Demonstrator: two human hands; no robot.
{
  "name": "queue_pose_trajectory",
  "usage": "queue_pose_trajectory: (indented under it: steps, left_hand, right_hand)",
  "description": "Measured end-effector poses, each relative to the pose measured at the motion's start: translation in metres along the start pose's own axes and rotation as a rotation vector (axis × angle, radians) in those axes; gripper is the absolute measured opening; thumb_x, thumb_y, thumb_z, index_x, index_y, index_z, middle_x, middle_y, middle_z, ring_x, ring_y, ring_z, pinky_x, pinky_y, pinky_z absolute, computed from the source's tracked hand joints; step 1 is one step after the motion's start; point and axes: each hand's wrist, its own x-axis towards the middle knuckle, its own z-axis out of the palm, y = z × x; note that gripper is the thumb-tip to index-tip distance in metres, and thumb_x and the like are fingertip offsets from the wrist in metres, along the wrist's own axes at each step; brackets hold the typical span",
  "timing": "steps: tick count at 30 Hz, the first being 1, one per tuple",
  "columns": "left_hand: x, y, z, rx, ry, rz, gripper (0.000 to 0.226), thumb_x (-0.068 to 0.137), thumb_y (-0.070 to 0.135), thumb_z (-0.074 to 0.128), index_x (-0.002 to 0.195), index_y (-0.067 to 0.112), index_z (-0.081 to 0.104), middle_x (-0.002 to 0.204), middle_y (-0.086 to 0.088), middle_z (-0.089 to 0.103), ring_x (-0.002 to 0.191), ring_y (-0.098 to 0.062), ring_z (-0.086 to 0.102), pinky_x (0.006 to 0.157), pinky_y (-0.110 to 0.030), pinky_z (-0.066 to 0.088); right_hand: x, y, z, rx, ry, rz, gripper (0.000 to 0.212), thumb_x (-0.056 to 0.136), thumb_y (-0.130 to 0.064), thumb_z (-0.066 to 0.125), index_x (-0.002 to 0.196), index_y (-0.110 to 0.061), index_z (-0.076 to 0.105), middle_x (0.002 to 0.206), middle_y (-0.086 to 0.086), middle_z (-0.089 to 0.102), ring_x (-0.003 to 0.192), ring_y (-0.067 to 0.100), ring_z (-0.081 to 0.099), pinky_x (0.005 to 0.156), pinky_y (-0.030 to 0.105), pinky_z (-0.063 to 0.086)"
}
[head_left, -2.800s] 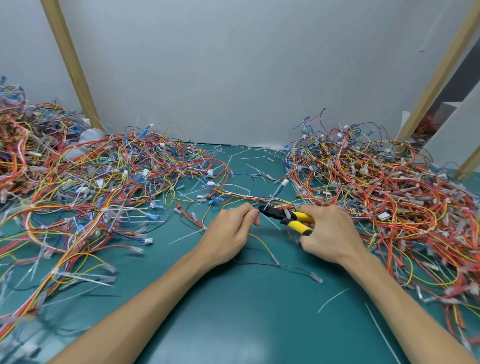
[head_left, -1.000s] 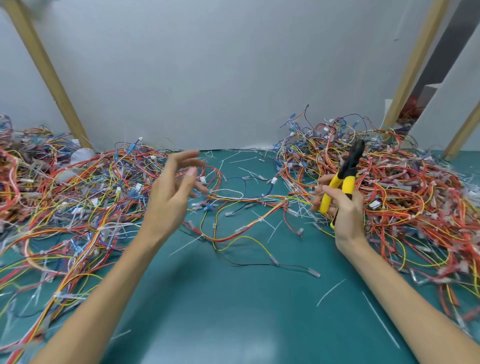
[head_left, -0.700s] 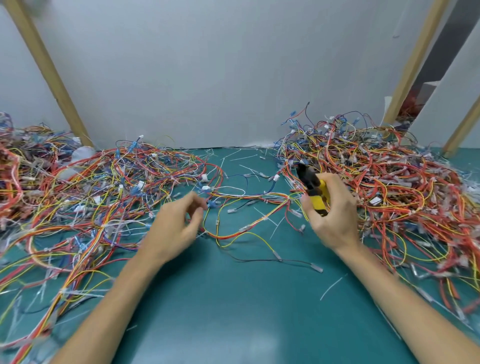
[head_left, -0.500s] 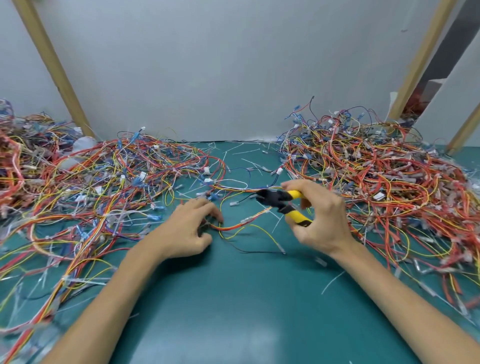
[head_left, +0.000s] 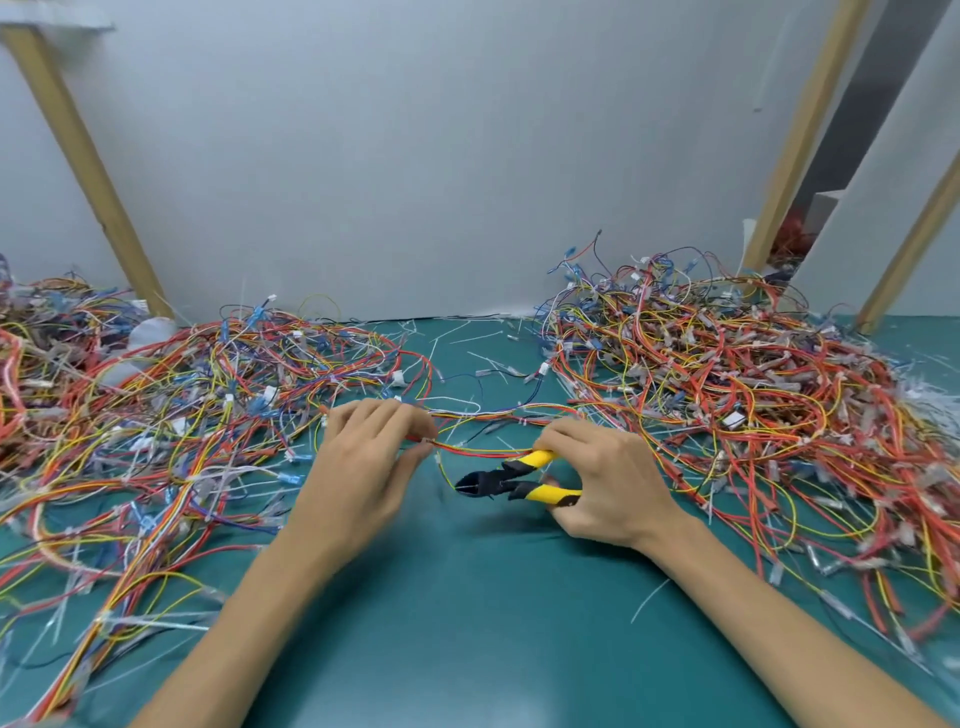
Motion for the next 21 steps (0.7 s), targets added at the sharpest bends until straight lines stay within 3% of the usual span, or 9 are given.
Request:
queue_pose_trajectory:
  steps: [2, 4, 7, 10, 13, 15, 18, 21]
  left_hand:
    - [0.003, 0.015, -0.001, -0.073, 0.081, 0.017, 0.018, 0.094, 0.033, 0.050, 0.096, 0.018, 0.059, 0.092, 0.013, 0.060, 0.091, -0.009, 0.052, 0.089, -0.027, 0.032]
    - [0.004, 0.026, -0.001, -0.163, 0.055, 0.032, 0.022, 0.090, 0.040, 0.057, 0.103, 0.022, 0.056, 0.096, 0.015, 0.060, 0.092, 0.001, 0.049, 0.090, -0.023, 0.035]
    - [0.001, 0.035, 0.002, -0.406, -0.198, -0.058, 0.048, 0.083, 0.034, 0.073, 0.120, 0.040, 0.044, 0.101, 0.021, 0.058, 0.088, 0.001, 0.057, 0.086, -0.022, 0.046]
    - [-0.002, 0.032, 0.009, -0.467, -0.436, -0.167, 0.068, 0.080, 0.030, 0.078, 0.130, 0.049, 0.036, 0.084, 0.023, 0.063, 0.060, -0.009, 0.053, 0.073, -0.026, 0.051]
    - [-0.004, 0.025, 0.009, -0.562, -0.493, -0.227, 0.040, 0.083, 0.039, 0.072, 0.118, 0.045, 0.052, 0.068, 0.004, 0.067, 0.046, -0.012, 0.053, 0.056, -0.024, 0.049]
    - [-0.004, 0.022, 0.007, -0.640, -0.468, -0.277, 0.031, 0.082, 0.054, 0.064, 0.111, 0.048, 0.056, 0.069, 0.004, 0.069, 0.040, -0.007, 0.051, 0.047, -0.018, 0.044]
    - [-0.002, 0.021, 0.003, -0.807, -0.432, -0.396, 0.036, 0.078, 0.064, 0.057, 0.110, 0.048, 0.060, 0.087, -0.002, 0.071, 0.047, -0.016, 0.058, 0.048, -0.024, 0.048]
    - [-0.003, 0.022, 0.003, -0.842, -0.388, -0.404, 0.036, 0.081, 0.061, 0.057, 0.112, 0.044, 0.063, 0.097, 0.002, 0.071, 0.072, -0.017, 0.070, 0.064, -0.032, 0.056]
  right_hand:
    - [0.002, 0.007, -0.004, -0.029, 0.125, 0.046, 0.032, 0.060, -0.024, 0.062, 0.090, -0.019, 0.069, 0.096, -0.009, 0.069, 0.079, 0.021, 0.066, 0.060, 0.026, 0.048]
    - [0.004, 0.015, -0.008, -0.043, 0.235, 0.091, 0.034, 0.066, -0.025, 0.057, 0.096, -0.020, 0.072, 0.106, -0.010, 0.070, 0.086, 0.019, 0.068, 0.066, 0.026, 0.051]
    - [0.003, 0.024, -0.011, -0.036, 0.308, 0.137, 0.039, 0.070, -0.026, 0.054, 0.104, -0.023, 0.074, 0.118, -0.012, 0.068, 0.093, 0.016, 0.069, 0.070, 0.029, 0.056]
    - [0.003, 0.028, -0.009, -0.052, 0.316, 0.203, 0.043, 0.068, -0.025, 0.061, 0.110, -0.023, 0.071, 0.124, -0.014, 0.064, 0.080, 0.009, 0.064, 0.063, 0.022, 0.051]
    - [0.002, 0.035, -0.007, -0.020, 0.287, 0.325, 0.050, 0.066, -0.024, 0.075, 0.117, -0.024, 0.068, 0.130, -0.015, 0.059, 0.072, 0.014, 0.063, 0.060, 0.026, 0.053]
    - [0.001, 0.039, -0.009, -0.003, 0.258, 0.335, 0.052, 0.067, -0.030, 0.073, 0.118, -0.025, 0.068, 0.133, -0.018, 0.057, 0.076, 0.015, 0.066, 0.061, 0.029, 0.054]
    - [0.000, 0.041, -0.012, -0.003, 0.203, 0.268, 0.054, 0.064, -0.027, 0.075, 0.117, -0.025, 0.068, 0.135, -0.019, 0.057, 0.078, 0.010, 0.065, 0.062, 0.026, 0.054]
    - [0.000, 0.037, -0.012, 0.022, 0.140, 0.217, 0.059, 0.061, -0.027, 0.075, 0.119, -0.025, 0.067, 0.135, -0.017, 0.057, 0.076, 0.006, 0.060, 0.065, 0.022, 0.050]
